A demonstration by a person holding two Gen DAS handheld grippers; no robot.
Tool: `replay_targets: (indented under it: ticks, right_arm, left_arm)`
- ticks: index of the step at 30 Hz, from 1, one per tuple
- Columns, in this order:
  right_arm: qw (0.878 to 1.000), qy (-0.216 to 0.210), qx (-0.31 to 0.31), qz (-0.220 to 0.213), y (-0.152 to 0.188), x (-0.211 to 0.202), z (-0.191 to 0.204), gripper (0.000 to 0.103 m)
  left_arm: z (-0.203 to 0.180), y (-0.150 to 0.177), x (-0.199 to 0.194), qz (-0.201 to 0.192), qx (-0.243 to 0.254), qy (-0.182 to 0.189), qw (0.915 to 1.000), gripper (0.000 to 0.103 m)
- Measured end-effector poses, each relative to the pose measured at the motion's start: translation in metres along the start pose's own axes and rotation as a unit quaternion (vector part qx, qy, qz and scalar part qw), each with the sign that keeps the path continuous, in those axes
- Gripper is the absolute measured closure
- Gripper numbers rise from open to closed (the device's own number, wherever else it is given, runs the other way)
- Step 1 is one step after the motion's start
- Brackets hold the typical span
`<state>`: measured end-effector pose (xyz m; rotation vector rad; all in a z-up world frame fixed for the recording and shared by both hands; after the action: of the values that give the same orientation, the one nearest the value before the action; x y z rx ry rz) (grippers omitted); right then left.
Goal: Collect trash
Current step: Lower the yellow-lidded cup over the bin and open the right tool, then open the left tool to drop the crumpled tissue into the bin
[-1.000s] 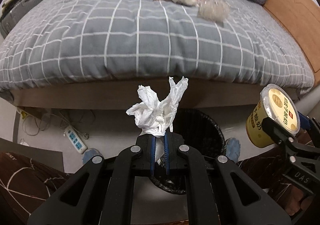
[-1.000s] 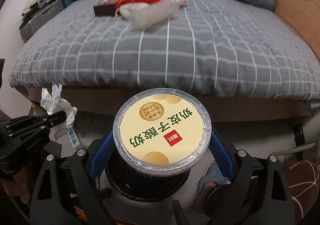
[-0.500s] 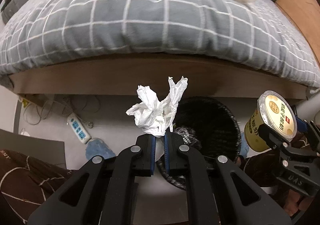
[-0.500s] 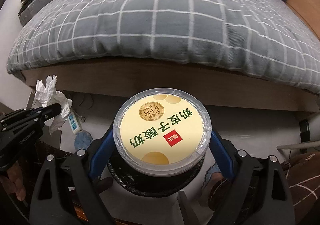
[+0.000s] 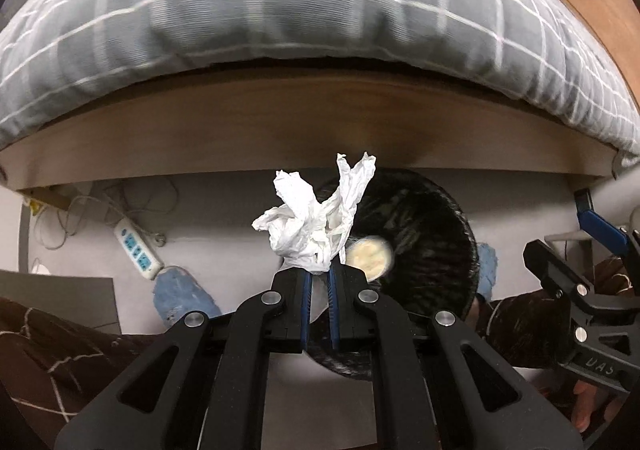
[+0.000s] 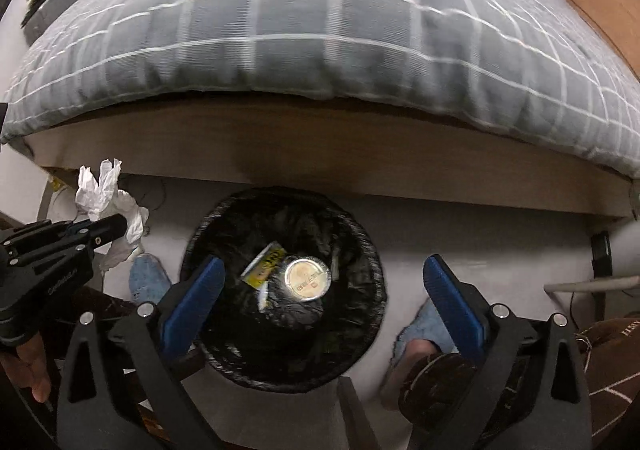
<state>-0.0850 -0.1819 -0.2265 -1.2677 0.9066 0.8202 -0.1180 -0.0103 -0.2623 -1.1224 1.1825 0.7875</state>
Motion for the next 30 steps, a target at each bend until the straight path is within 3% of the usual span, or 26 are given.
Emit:
replay_targets:
  ticks: [9, 18, 21, 22, 23, 26, 30]
  right_arm:
    - [0.999, 0.027, 0.042, -0.003, -0.006, 0.001, -0.053, 0.008]
    - [0.998, 0.035, 0.054, -0.002, -0.010, 0.005, -0.072, 0.008]
    - [0.998, 0.036, 0.056, -0.002, -0.010, 0.008, -0.071, 0.008]
    - [0.998, 0.036, 0.056, -0.002, -0.010, 0.009, -0.070, 0.008]
    - [0.998, 0.036, 0.056, -0.002, -0.010, 0.009, -0.071, 0.007]
    - [0.998, 0.037, 0.054, -0.004, -0.009, 0.012, -0.070, 0.007]
    - [0.998, 0.038, 0.055, -0.005, -0.010, 0.010, -0.068, 0.007]
  left_arm:
    - [-0.050, -0.013, 0.015, 0.012, 0.037, 0.025, 0.9989, 0.097]
    - [-0.072, -0.018, 0.022, 0.015, 0.065, 0.017, 0.9977, 0.094]
    - [-0.073, -0.017, 0.025, 0.018, 0.061, 0.007, 0.9979, 0.065]
    - [-0.071, -0.016, 0.025, 0.017, 0.058, 0.002, 0.9982, 0.052]
    - [-0.071, -0.016, 0.024, 0.016, 0.057, 0.001, 0.9982, 0.046]
    - [-0.065, -0.017, 0.022, 0.012, 0.052, -0.004, 0.9986, 0.033]
    - [-0.057, -0.017, 0.019, 0.008, 0.046, -0.015, 0.9988, 0.024]
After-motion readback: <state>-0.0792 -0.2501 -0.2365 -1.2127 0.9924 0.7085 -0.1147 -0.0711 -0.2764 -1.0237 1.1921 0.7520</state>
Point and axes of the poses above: each gripper's, at about its wrist camera, not at the fingertips, and x roughly the way its jaws point, z to its left, y to its underside, the point moved 7 cm from there along x, roughly the way its jaws point, and after that the axes turned 15 degrees about x, right-handed, at the moved point
